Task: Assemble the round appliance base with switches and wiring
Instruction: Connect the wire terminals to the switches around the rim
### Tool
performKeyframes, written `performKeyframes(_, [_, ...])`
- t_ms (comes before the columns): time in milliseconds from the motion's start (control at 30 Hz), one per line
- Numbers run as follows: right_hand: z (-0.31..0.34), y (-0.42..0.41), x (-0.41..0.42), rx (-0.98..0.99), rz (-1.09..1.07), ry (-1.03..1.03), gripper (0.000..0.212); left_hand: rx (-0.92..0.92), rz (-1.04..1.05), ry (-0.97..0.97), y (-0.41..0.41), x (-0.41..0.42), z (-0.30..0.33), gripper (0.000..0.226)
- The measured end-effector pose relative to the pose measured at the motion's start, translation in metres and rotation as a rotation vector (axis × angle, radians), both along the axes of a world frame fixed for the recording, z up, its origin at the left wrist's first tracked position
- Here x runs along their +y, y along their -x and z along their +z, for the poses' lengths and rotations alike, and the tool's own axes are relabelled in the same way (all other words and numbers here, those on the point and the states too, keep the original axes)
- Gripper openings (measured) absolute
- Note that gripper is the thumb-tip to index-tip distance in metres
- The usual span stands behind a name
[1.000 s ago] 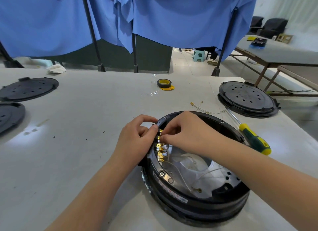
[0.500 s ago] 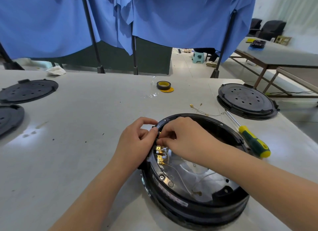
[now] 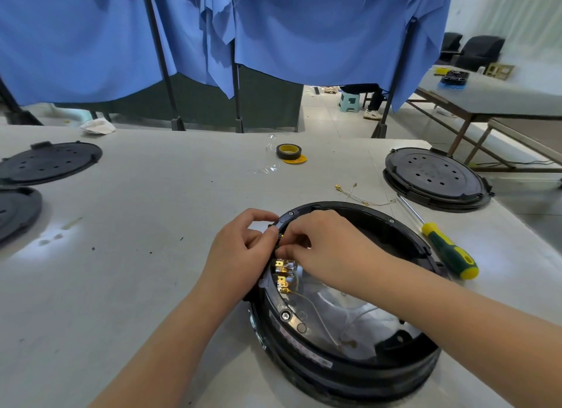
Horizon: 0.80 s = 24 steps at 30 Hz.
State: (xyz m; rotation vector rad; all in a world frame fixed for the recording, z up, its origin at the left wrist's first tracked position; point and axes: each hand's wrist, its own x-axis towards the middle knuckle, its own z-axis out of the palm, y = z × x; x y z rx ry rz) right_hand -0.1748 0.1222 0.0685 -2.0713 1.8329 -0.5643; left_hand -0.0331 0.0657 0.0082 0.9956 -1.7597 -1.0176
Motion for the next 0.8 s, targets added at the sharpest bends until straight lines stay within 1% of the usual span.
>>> performKeyframes(133, [0.003,0.002,-0.001,-0.038,0.018,-0.016,0.009,0.008,0.001,0.009,-0.001,0.001,0.0,0.011])
performKeyframes(267, [0.014,0.013,0.0,-0.07,0.038,0.003,0.016,0.019,0.005,-0.006,-0.002,0.0,0.0,0.011])
performKeyframes(333, [0.024,0.029,-0.004,-0.101,-0.02,0.058,0.016,0.021,0.002,-0.02,-0.001,-0.001,-0.001,0.011])
performKeyframes(433, [0.033,0.067,-0.022,-0.082,-0.154,0.101,0.008,0.025,0.005,-0.033,-0.001,-0.001,-0.003,0.011])
performKeyframes(500, [0.03,0.096,-0.04,-0.063,-0.266,0.067,0.004,0.028,0.008,-0.036,-0.001,-0.001,-0.003,0.012])
performKeyframes(600, [0.011,0.13,-0.063,-0.007,-0.404,-0.077,0.003,0.033,0.006,-0.043,-0.001,-0.001,-0.004,0.012])
performKeyframes(667, [-0.003,0.139,-0.074,0.048,-0.417,-0.153,0.007,0.033,0.001,-0.04,-0.001,0.0,-0.003,0.012])
performKeyframes(800, [-0.019,0.137,-0.092,0.089,-0.381,-0.201,0.009,0.038,-0.01,-0.044,-0.001,0.0,-0.003,0.013])
